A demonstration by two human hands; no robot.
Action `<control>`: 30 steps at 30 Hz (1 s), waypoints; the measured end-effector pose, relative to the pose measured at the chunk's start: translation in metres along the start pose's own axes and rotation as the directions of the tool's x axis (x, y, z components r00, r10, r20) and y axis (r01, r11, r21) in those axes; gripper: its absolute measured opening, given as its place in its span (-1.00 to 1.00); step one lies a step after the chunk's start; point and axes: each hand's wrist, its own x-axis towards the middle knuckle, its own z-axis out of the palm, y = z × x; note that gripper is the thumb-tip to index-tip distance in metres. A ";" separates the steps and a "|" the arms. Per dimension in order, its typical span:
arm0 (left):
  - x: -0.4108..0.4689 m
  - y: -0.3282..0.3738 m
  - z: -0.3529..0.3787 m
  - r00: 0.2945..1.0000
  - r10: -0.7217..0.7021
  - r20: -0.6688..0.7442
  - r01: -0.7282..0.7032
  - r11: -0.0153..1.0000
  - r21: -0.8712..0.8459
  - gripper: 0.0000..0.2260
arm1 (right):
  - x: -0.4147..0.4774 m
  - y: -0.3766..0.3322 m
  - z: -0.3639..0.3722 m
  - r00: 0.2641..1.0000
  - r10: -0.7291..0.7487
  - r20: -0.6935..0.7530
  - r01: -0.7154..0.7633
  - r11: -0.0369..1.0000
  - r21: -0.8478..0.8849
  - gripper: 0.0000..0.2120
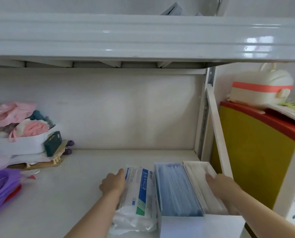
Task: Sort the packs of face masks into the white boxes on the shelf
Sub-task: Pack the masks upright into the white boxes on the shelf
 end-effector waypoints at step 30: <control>-0.053 -0.001 -0.001 0.852 0.492 0.181 -0.515 0.725 0.457 -0.22 | -0.021 0.000 -0.014 0.986 -0.135 -0.099 0.106 0.961 -0.256 -0.63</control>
